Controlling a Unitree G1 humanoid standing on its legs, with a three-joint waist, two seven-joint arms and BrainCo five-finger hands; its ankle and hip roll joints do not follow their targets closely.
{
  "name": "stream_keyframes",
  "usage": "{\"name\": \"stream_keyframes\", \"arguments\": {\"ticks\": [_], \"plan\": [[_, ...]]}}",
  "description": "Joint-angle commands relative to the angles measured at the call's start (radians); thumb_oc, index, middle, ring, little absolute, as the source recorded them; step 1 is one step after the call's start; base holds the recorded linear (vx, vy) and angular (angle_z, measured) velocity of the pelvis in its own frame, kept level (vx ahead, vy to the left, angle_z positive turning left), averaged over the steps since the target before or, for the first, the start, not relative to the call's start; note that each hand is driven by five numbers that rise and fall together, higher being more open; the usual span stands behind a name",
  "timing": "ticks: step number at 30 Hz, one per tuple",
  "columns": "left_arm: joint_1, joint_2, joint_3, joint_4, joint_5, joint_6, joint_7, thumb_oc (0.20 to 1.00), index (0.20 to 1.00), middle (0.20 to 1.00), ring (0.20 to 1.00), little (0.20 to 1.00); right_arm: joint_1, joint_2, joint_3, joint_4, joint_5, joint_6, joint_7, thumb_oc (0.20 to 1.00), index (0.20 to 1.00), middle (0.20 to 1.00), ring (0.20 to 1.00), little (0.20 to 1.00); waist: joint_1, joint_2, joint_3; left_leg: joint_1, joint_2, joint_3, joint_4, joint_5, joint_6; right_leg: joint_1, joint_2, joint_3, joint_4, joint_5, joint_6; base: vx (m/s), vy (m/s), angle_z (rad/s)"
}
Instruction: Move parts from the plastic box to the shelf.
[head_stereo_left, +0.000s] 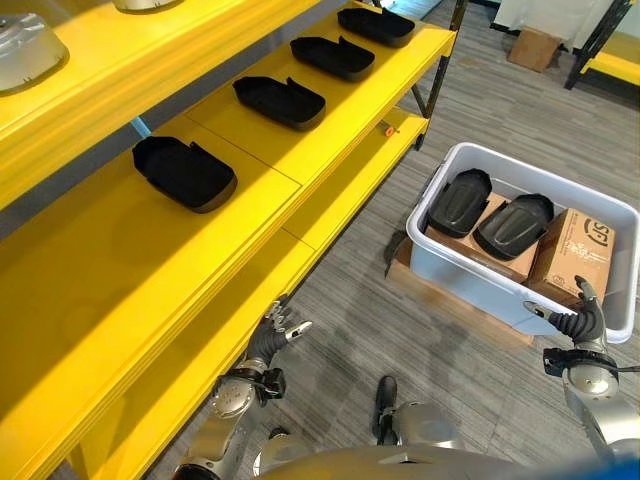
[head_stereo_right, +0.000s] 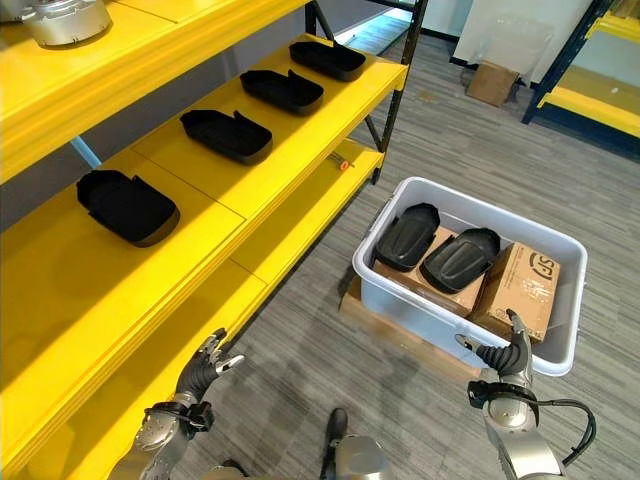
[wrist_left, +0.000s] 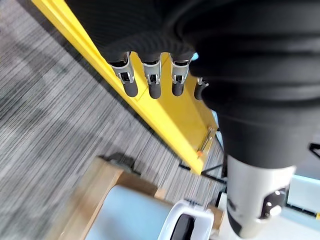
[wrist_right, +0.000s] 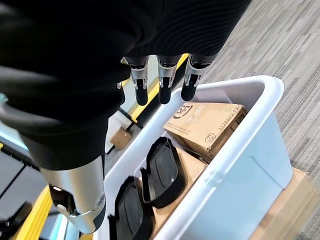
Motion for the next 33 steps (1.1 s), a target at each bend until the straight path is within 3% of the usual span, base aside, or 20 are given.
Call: {"name": "stream_keyframes", "arguments": {"ticks": [1,6,10,12,13,14,16,18,20,22,24,27,29,33], "plan": [[0.028,0.049,-0.011,-0.089,0.031,-0.03,-0.043,1.0,1.0,1.0,1.0,1.0,-0.042,0.041,-0.04,-0.017,-0.028,-0.021,-0.07,1.0,1.0,1.0,1.0,1.0,0.0,-0.079,0.002,-0.085,-0.038,0.004,-0.037,0.051,-0.008,0.099,-0.126,-0.048,-0.023,0.028,0.101,-0.01,-0.184,-0.11],[-0.037,0.057,-0.061,-0.123,0.043,-0.061,-0.04,1.0,1.0,1.0,1.0,1.0,-0.055,0.043,-0.054,-0.001,-0.02,-0.038,-0.061,1.0,1.0,1.0,1.0,1.0,-0.043,-0.058,0.005,-0.086,-0.012,0.007,-0.046,0.091,-0.032,0.066,-0.102,-0.024,-0.002,0.006,0.072,-0.02,-0.218,-0.23],[-0.116,0.06,-0.089,-0.17,0.023,-0.083,0.04,1.0,1.0,1.0,1.0,1.0,-0.088,0.019,-0.037,0.0,-0.034,-0.056,0.009,1.0,1.0,1.0,1.0,1.0,-0.065,-0.037,-0.005,-0.068,0.017,-0.024,-0.067,0.154,-0.073,0.039,-0.074,0.005,0.029,-0.028,0.042,0.02,-0.306,-0.42],[-0.134,0.059,-0.084,-0.171,0.027,-0.091,0.063,1.0,1.0,1.0,1.0,1.0,-0.103,0.009,-0.019,-0.001,-0.033,-0.073,0.029,1.0,1.0,1.0,1.0,1.0,-0.063,-0.038,-0.013,-0.062,0.023,-0.066,-0.063,0.173,-0.085,0.034,-0.061,0.026,0.03,-0.033,0.034,0.05,-0.206,-0.42],[-0.141,0.059,-0.073,-0.171,0.014,-0.095,0.078,1.0,1.0,1.0,1.0,1.0,-0.113,0.01,-0.007,-0.006,-0.032,-0.078,0.052,1.0,1.0,1.0,1.0,1.0,-0.057,-0.041,-0.02,-0.066,0.02,-0.131,-0.054,0.177,-0.089,0.029,-0.049,0.058,0.028,-0.033,0.028,0.08,-0.17,-0.63],[-0.14,0.062,-0.06,-0.17,0.007,-0.096,0.091,1.0,1.0,1.0,1.0,1.0,-0.124,0.011,0.008,-0.006,-0.047,-0.089,0.074,1.0,1.0,1.0,1.0,1.0,-0.045,-0.043,-0.025,-0.073,0.005,-0.209,-0.037,0.168,-0.085,0.028,-0.04,0.092,0.022,-0.031,0.023,0.12,-0.155,-0.66],[-0.117,0.061,-0.022,-0.16,-0.005,-0.1,0.134,1.0,1.0,1.0,1.0,1.0,-0.136,0.01,0.044,-0.016,-0.073,-0.109,0.125,1.0,1.0,1.0,1.0,1.0,-0.013,-0.048,-0.024,-0.099,-0.071,-0.39,0.022,0.117,-0.054,0.037,-0.028,0.182,0.001,-0.015,0.02,0.12,-0.097,-1.12],[-0.1,0.057,0.013,-0.156,-0.007,-0.092,0.133,1.0,1.0,1.0,1.0,1.0,-0.126,0.013,0.056,-0.04,-0.066,-0.1,0.153,1.0,1.0,1.0,1.0,1.0,0.005,-0.053,-0.023,-0.122,-0.148,-0.439,0.039,0.072,-0.009,0.044,-0.025,0.222,-0.03,0.021,0.02,0.08,-0.101,-1.98],[-0.075,0.058,0.055,-0.152,-0.005,-0.082,0.095,1.0,1.0,1.0,1.0,1.0,-0.096,0.023,0.055,-0.067,-0.078,-0.096,0.168,1.0,1.0,1.0,1.0,1.0,0.014,-0.054,-0.027,-0.12,-0.202,-0.44,0.013,0.029,0.013,0.063,-0.02,0.235,-0.064,0.043,0.033,0.14,-0.065,-1.29],[-0.057,0.058,0.077,-0.149,0.007,-0.071,0.062,1.0,1.0,1.0,1.0,1.0,-0.065,0.039,0.056,-0.088,-0.092,-0.094,0.168,1.0,1.0,1.0,1.0,1.0,0.019,-0.053,-0.036,-0.137,-0.225,-0.413,-0.029,0.031,0.014,0.076,-0.019,0.223,-0.089,0.056,0.045,0.12,-0.029,-0.36],[-0.049,0.06,0.082,-0.145,0.011,-0.074,0.048,1.0,1.0,1.0,1.0,1.0,-0.052,0.043,0.06,-0.098,-0.085,-0.092,0.17,1.0,1.0,1.0,1.0,1.0,0.023,-0.051,-0.033,-0.147,-0.231,-0.415,-0.053,0.045,0.01,0.093,-0.016,0.222,-0.1,0.058,0.049,0.11,0.014,0.33],[-0.041,0.052,0.085,-0.121,0.027,-0.09,0.047,1.0,1.0,1.0,1.0,1.0,-0.031,0.062,0.091,-0.115,-0.026,-0.092,0.184,1.0,1.0,1.0,1.0,1.0,0.05,-0.05,-0.021,-0.23,-0.208,-0.477,-0.09,0.14,-0.014,0.143,-0.007,0.256,-0.109,0.045,0.041,0.25,0.095,-0.07],[-0.041,0.05,0.092,-0.115,0.028,-0.092,0.056,1.0,1.0,1.0,1.0,1.0,-0.041,0.068,0.104,-0.124,-0.025,-0.089,0.202,1.0,1.0,1.0,1.0,1.0,0.061,-0.05,-0.023,-0.228,-0.219,-0.519,-0.098,0.126,-0.004,0.149,-0.008,0.277,-0.097,0.035,0.039,0.19,0.157,-1.09],[-0.066,0.048,0.087,-0.094,0.052,-0.078,0.023,1.0,1.0,1.0,1.0,1.0,-0.041,0.076,0.116,-0.136,0.008,-0.076,0.212,1.0,1.0,1.0,1.0,1.0,0.051,-0.046,-0.041,-0.162,-0.235,-0.515,-0.133,0.096,0.017,0.147,-0.007,0.277,-0.086,0.032,0.043,0.12,0.149,-0.64]]}}
